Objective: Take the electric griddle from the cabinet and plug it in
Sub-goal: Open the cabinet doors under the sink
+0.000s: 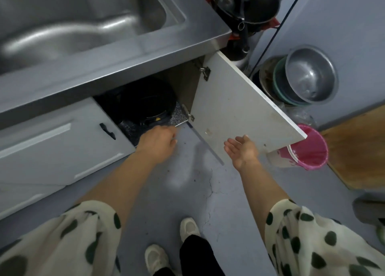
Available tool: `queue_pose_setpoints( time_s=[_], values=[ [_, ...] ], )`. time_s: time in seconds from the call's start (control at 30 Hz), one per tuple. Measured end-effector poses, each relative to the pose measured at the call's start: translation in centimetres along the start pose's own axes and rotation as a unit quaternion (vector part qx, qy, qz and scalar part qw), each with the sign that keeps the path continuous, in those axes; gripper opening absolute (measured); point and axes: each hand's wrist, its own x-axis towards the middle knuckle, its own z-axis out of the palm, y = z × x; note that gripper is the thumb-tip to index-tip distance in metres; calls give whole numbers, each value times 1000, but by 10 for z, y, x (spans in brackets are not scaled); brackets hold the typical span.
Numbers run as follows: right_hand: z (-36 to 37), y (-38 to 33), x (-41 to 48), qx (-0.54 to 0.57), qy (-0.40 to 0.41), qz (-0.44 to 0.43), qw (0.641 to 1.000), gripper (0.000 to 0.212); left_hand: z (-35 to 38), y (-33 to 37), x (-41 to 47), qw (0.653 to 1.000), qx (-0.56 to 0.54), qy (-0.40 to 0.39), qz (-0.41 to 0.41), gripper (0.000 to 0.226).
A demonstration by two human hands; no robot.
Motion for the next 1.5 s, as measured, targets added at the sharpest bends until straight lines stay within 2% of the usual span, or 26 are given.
queue_pose_setpoints(
  time_s=[0.2, 0.4, 0.5, 0.67, 0.73, 0.8, 0.97, 1.1, 1.23, 1.33, 1.43, 1.5],
  values=[
    [53, 4, 0, -120, -78, 5, 990, 29, -5, -43, -7, 997, -16, 10, -69, 20],
    [107, 12, 20, -231, -124, 6, 965, 23, 9, -86, 6, 963, -158, 49, -211, 19],
    [135, 17, 31, -279, -153, 11, 948, 20, 19, -108, 11, 919, -244, 92, -296, 18],
    [182, 24, 47, -360, -200, 4, 911, 19, 34, -143, 17, 803, -338, 162, -463, 28],
    [198, 26, 49, -382, -224, 3, 897, 20, 35, -149, 21, 759, -376, 176, -502, 39],
    [210, 28, 51, -396, -246, 0, 885, 22, 35, -154, 29, 737, -404, 181, -511, 48],
    [234, 38, 57, -429, -266, 5, 863, 32, 37, -164, 45, 754, -398, 163, -497, 45],
    [246, 46, 59, -449, -286, 10, 847, 39, 43, -163, 51, 746, -424, 166, -486, 47],
    [249, 48, 56, -472, -301, 6, 828, 37, 51, -161, 47, 741, -430, 185, -482, 27],
    [246, 50, 50, -482, -304, 0, 822, 30, 55, -153, 34, 745, -427, 175, -481, 25],
    [235, 58, 38, -489, -304, -2, 818, 19, 65, -141, 6, 737, -440, 167, -485, 36],
    [228, 65, 30, -497, -304, -4, 813, 17, 71, -132, -9, 735, -451, 154, -482, 35]
  ],
)
